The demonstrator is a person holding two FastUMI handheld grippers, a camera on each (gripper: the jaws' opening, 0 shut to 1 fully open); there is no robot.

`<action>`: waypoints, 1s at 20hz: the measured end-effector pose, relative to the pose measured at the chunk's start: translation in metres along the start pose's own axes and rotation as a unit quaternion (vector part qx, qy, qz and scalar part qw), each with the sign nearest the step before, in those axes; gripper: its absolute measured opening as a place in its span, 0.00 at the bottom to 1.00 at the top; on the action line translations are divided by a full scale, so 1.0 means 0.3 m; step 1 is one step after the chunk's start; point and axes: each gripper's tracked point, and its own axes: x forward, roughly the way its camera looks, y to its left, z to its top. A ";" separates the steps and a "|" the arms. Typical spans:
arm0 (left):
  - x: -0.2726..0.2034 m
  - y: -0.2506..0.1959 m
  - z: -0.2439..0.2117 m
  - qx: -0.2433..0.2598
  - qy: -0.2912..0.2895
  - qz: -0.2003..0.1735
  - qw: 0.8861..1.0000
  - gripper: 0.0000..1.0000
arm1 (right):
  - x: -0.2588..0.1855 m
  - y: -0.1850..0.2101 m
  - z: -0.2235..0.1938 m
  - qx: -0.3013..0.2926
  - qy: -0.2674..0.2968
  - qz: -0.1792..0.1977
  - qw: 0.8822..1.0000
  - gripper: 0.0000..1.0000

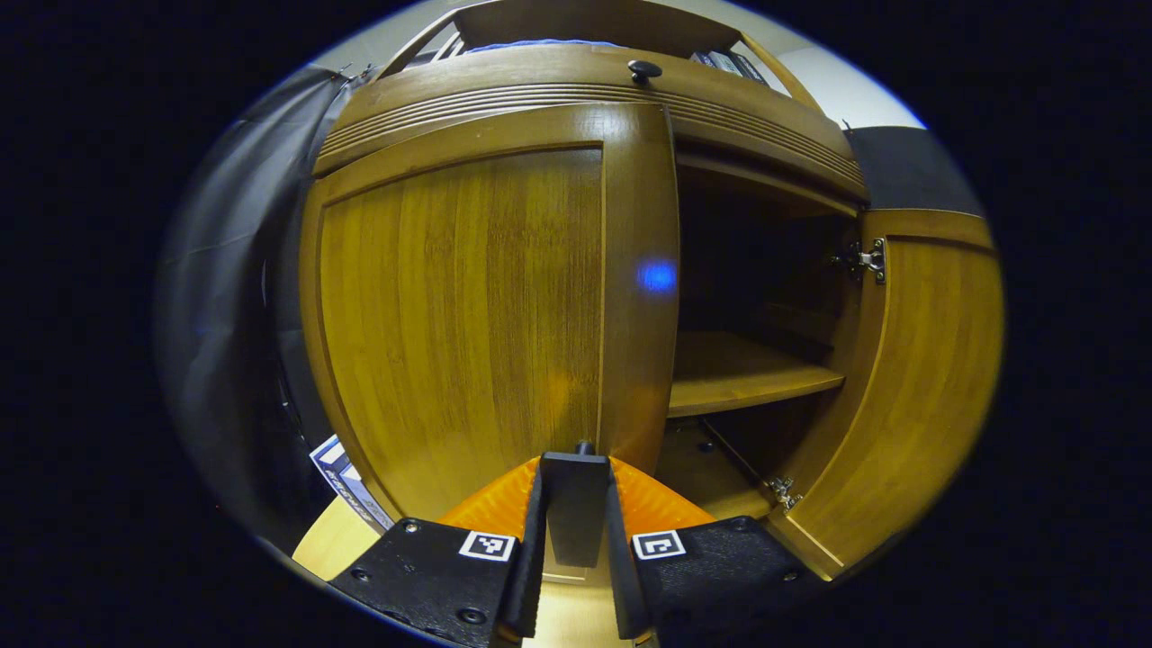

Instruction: Open the right door of the double-door shoe cabinet with the right hand, and open the left door with the left hand.

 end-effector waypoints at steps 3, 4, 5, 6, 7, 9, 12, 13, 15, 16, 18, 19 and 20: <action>-0.055 0.016 -0.010 -0.004 0.001 0.001 1.000 0.33 | -0.018 0.017 -0.003 -0.002 0.003 0.015 1.000 0.07; -0.073 0.021 -0.010 -0.004 0.000 0.002 1.000 0.35 | -0.026 0.024 -0.005 -0.003 0.004 0.021 1.000 0.07; -0.092 0.029 -0.015 -0.005 0.000 0.003 1.000 0.32 | -0.031 0.036 -0.006 -0.004 0.005 0.028 1.000 0.07; -0.109 0.036 -0.017 -0.006 0.000 0.004 1.000 0.29 | -0.035 0.048 -0.012 -0.004 0.007 0.035 0.999 0.07; -0.128 0.045 -0.020 -0.008 0.000 0.005 1.000 0.29 | -0.038 0.064 -0.015 -0.005 0.008 0.041 0.999 0.07; -0.164 0.060 -0.027 -0.010 0.001 0.009 1.000 0.34 | -0.041 0.096 -0.022 -0.008 0.013 0.057 0.998 0.07; -0.219 0.082 -0.032 -0.007 0.003 0.012 1.000 0.30 | -0.046 0.153 -0.035 -0.014 0.021 0.082 0.996 0.07; -0.237 0.092 -0.034 -0.006 0.003 0.014 1.000 0.30 | -0.046 0.176 -0.037 -0.017 0.023 0.091 0.995 0.07; -0.274 0.115 -0.040 -0.004 0.002 0.017 1.000 0.30 | -0.052 0.220 -0.045 -0.023 0.027 0.109 0.993 0.07; -0.293 0.126 -0.045 -0.002 0.002 0.020 1.000 0.32 | -0.055 0.243 -0.051 -0.026 0.029 0.119 0.992 0.07; -0.328 0.155 -0.050 -0.005 0.002 0.029 1.000 0.32 | -0.063 0.287 -0.061 -0.030 0.033 0.140 0.989 0.07; -0.343 0.170 -0.055 -0.009 0.002 0.034 0.999 0.29 | -0.070 0.303 -0.064 -0.033 0.035 0.150 0.988 0.07; -0.360 0.187 -0.058 -0.012 0.002 0.038 0.999 0.26 | -0.070 0.325 -0.074 -0.034 0.037 0.159 0.986 0.07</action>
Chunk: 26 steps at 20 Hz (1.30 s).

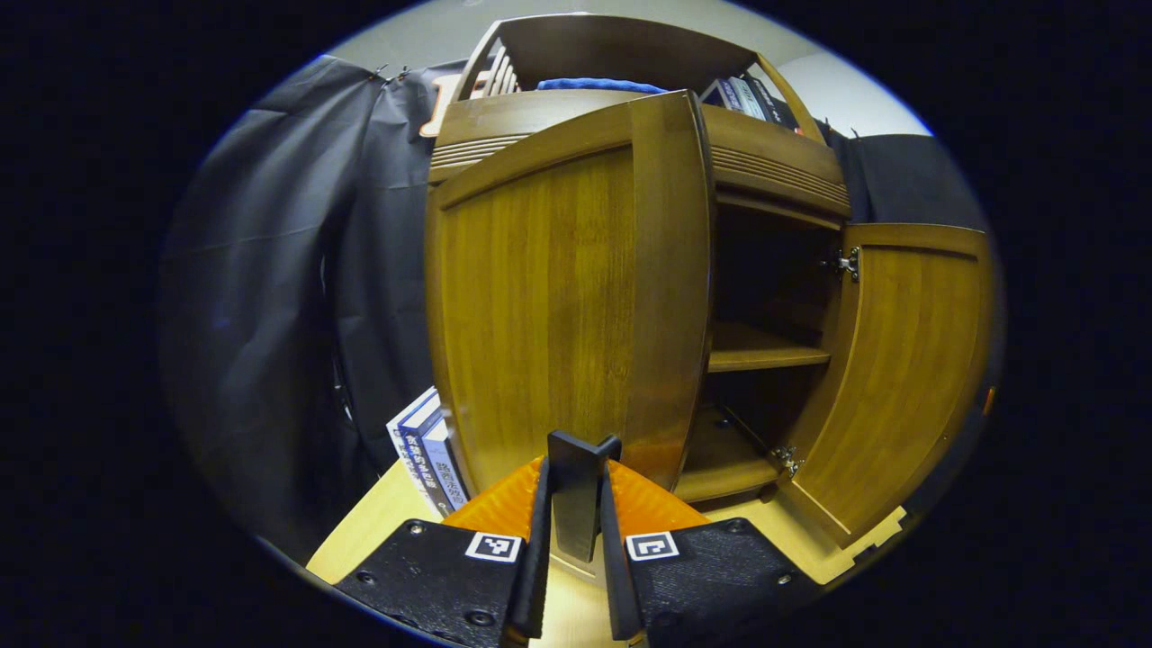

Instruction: Open the right door of the double-door shoe cabinet with the right hand, and open the left door with the left hand.

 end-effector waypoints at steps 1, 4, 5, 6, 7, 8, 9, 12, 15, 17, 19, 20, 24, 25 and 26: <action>-0.014 0.017 -0.004 -0.004 -0.001 0.005 1.000 0.25 | 0.005 0.023 -0.004 -0.002 0.003 0.010 1.000 0.07; -0.057 0.072 -0.010 -0.010 -0.002 0.019 1.000 0.28 | 0.015 0.085 -0.019 -0.009 0.013 0.040 0.999 0.07; -0.066 0.088 -0.015 -0.010 -0.001 0.024 1.000 0.25 | 0.026 0.108 -0.020 -0.013 0.015 0.050 0.999 0.07; -0.076 0.106 -0.016 -0.011 -0.001 0.030 0.999 0.21 | 0.036 0.129 -0.025 -0.016 0.017 0.060 0.998 0.07; -0.088 0.124 -0.021 -0.013 -0.001 0.036 0.999 0.20 | 0.042 0.151 -0.020 -0.018 0.018 0.070 0.997 0.08; -0.096 0.141 -0.022 -0.016 -0.001 0.043 0.999 0.22 | 0.053 0.171 -0.019 -0.019 0.018 0.080 0.996 0.08; -0.103 0.158 -0.027 -0.019 -0.001 0.049 0.999 0.20 | 0.063 0.193 -0.016 -0.020 0.017 0.089 0.996 0.08; -0.121 0.210 -0.054 -0.030 0.010 0.069 0.997 0.15 | 0.088 0.248 -0.024 -0.023 0.021 0.111 0.993 0.07; -0.129 0.254 -0.069 -0.046 0.014 0.085 0.995 0.18 | 0.106 0.281 -0.032 -0.027 0.026 0.127 0.991 0.07; -0.146 0.291 -0.075 -0.051 0.015 0.096 0.994 0.18 | 0.119 0.292 -0.039 -0.028 0.028 0.133 0.990 0.07; -0.161 0.319 -0.071 -0.049 0.011 0.103 0.993 0.17 | 0.133 0.301 -0.042 -0.027 0.031 0.136 0.990 0.07; -0.149 0.352 -0.070 -0.043 0.010 0.115 0.992 0.09 | 0.143 0.306 -0.043 -0.025 0.031 0.138 0.990 0.07; -0.184 0.410 -0.074 -0.058 0.007 0.124 0.991 0.12 | 0.167 0.343 -0.051 -0.015 0.036 0.149 0.988 0.07; -0.190 0.416 -0.077 -0.057 0.007 0.122 0.991 0.20 | 0.173 0.357 -0.050 -0.015 0.037 0.153 0.987 0.07; -0.191 0.416 -0.077 -0.053 0.007 0.120 0.991 0.21 | 0.178 0.371 -0.055 -0.016 0.039 0.157 0.987 0.07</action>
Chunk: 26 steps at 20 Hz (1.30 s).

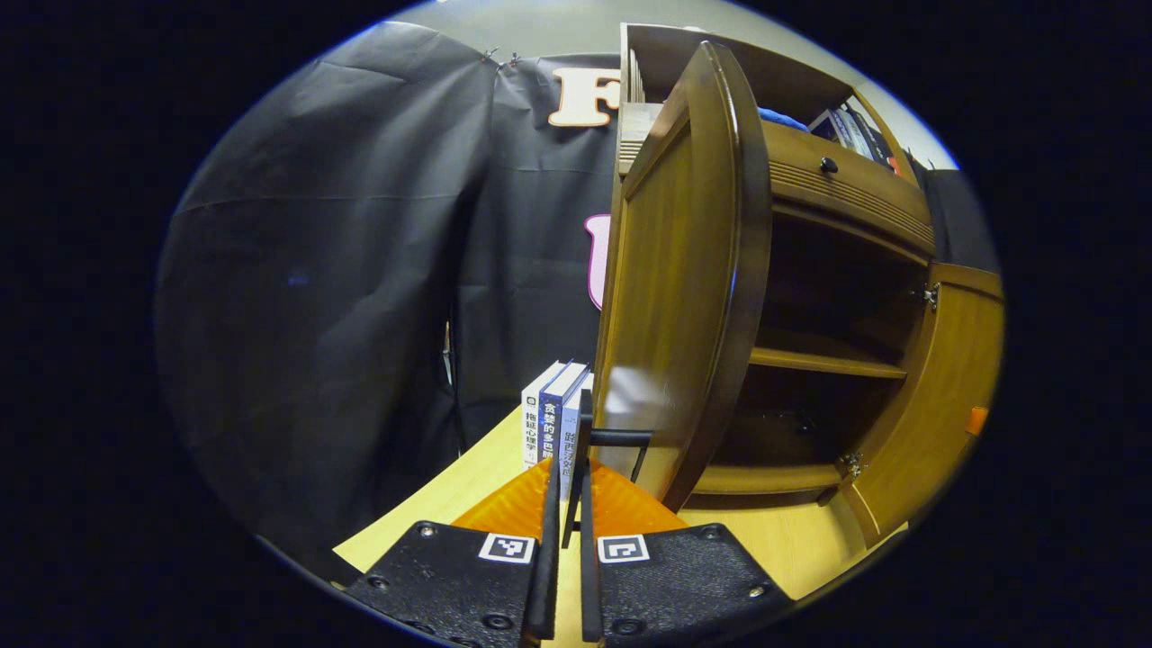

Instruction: Open the right door of the double-door shoe cabinet with the right hand, and open the left door with the left hand.

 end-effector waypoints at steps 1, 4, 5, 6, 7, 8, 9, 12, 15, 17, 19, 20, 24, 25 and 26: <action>-0.002 -0.004 0.000 0.004 -0.001 -0.006 1.000 0.18 | 0.009 0.014 -0.002 -0.002 0.002 0.005 1.000 0.07; -0.029 -0.016 0.030 -0.002 -0.017 -0.035 0.999 0.12 | 0.029 0.051 -0.011 -0.003 0.007 0.019 1.000 0.07; -0.036 -0.009 0.028 -0.001 -0.019 -0.037 0.999 0.19 | 0.039 0.060 -0.010 -0.004 0.008 0.024 1.000 0.07; -0.035 0.002 0.024 0.003 -0.017 -0.035 0.999 0.12 | 0.047 0.073 -0.016 -0.004 0.010 0.029 1.000 0.07; -0.040 0.019 0.023 0.009 -0.016 -0.029 0.999 0.12 | 0.058 0.084 -0.020 -0.003 0.012 0.034 0.999 0.07; -0.046 0.035 0.030 0.012 -0.018 -0.025 0.999 0.12 | 0.067 0.097 -0.023 -0.002 0.014 0.039 0.999 0.07; -0.048 0.046 0.035 0.010 -0.019 -0.022 1.000 0.11 | 0.072 0.107 -0.028 -0.001 0.017 0.044 0.999 0.07; -0.053 0.075 0.034 0.000 -0.018 -0.009 1.000 0.12 | 0.090 0.132 -0.038 -0.002 0.020 0.055 0.998 0.07; -0.060 0.108 0.048 0.003 -0.022 0.009 1.000 0.11 | 0.114 0.141 -0.027 0.000 0.022 0.061 0.998 0.07; -0.066 0.130 0.046 0.002 -0.021 0.022 1.000 0.11 | 0.119 0.144 -0.040 -0.001 0.024 0.066 0.998 0.07; -0.071 0.151 0.042 -0.001 -0.019 0.035 0.999 0.11 | 0.129 0.142 -0.038 -0.001 0.025 0.070 0.997 0.07; -0.079 0.161 0.043 -0.002 -0.019 0.043 0.999 0.11 | 0.130 0.143 -0.039 0.000 0.025 0.072 0.997 0.07; -0.112 0.210 0.077 -0.007 -0.034 0.072 0.997 0.11 | 0.139 0.145 -0.025 0.005 0.019 0.078 0.997 0.07; -0.126 0.206 0.086 -0.014 -0.039 0.069 0.997 0.11 | 0.143 0.144 -0.018 0.005 0.018 0.080 0.997 0.07; -0.133 0.197 0.097 -0.023 -0.042 0.068 0.997 0.11 | 0.142 0.141 -0.019 0.005 0.017 0.082 0.997 0.07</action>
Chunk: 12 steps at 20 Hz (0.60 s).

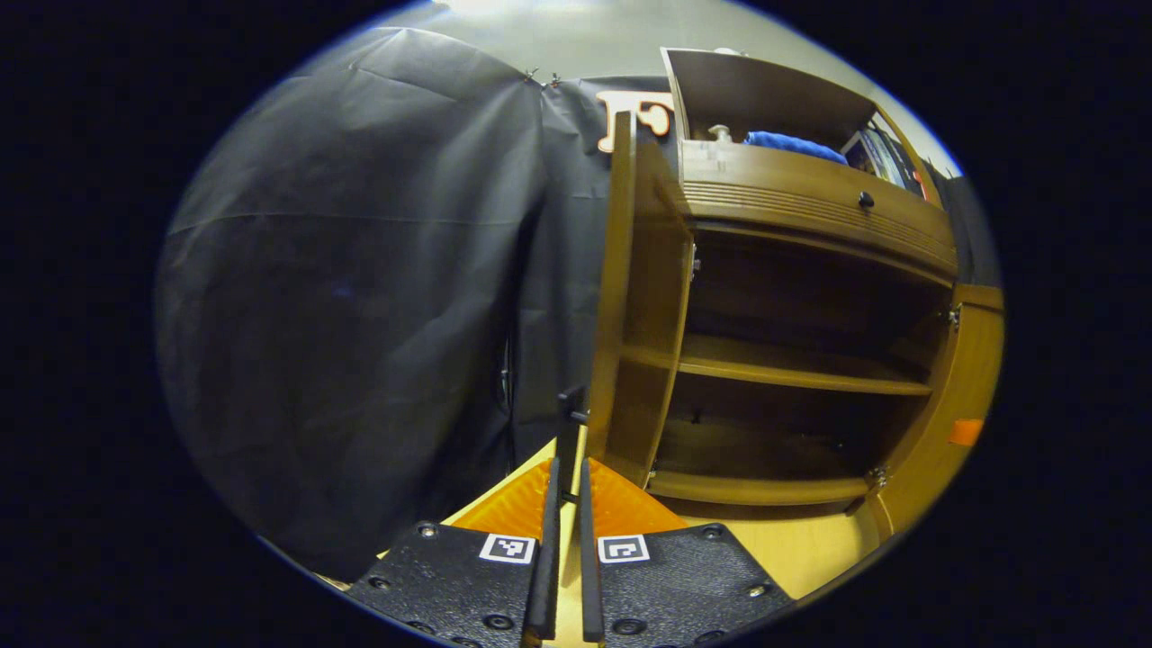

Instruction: Open the right door of the double-door shoe cabinet with the right hand, and open the left door with the left hand.

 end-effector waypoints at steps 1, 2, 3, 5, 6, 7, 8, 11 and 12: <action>-0.009 -0.009 0.004 -0.007 0.000 -0.003 1.000 0.11 | 0.000 -0.003 0.002 0.001 -0.001 0.002 1.000 0.07; -0.021 -0.026 0.010 -0.011 0.000 -0.004 1.000 0.11 | -0.004 -0.003 0.006 0.002 -0.003 0.002 1.000 0.07; -0.033 -0.041 0.016 -0.013 -0.003 -0.008 1.000 0.11 | -0.003 -0.008 0.010 0.002 -0.005 0.002 1.000 0.07; -0.060 -0.089 0.035 -0.009 -0.009 -0.022 1.000 0.12 | -0.013 -0.017 0.018 0.001 -0.008 -0.001 1.000 0.07; -0.071 -0.117 0.046 -0.004 -0.012 -0.030 0.999 0.12 | -0.023 -0.024 0.016 0.001 -0.009 -0.003 1.000 0.07; -0.080 -0.148 0.062 0.002 -0.017 -0.039 0.999 0.12 | -0.032 -0.031 0.020 0.000 -0.010 -0.005 1.000 0.07; -0.083 -0.182 0.081 0.007 -0.021 -0.050 0.999 0.12 | -0.042 -0.035 0.023 0.000 -0.013 -0.007 1.000 0.07; -0.093 -0.299 0.144 0.004 -0.037 -0.093 0.995 0.11 | -0.078 -0.058 0.053 -0.006 -0.025 -0.018 1.000 0.07; -0.092 -0.337 0.165 0.004 -0.044 -0.107 0.993 0.11 | -0.089 -0.070 0.062 -0.010 -0.030 -0.025 0.999 0.07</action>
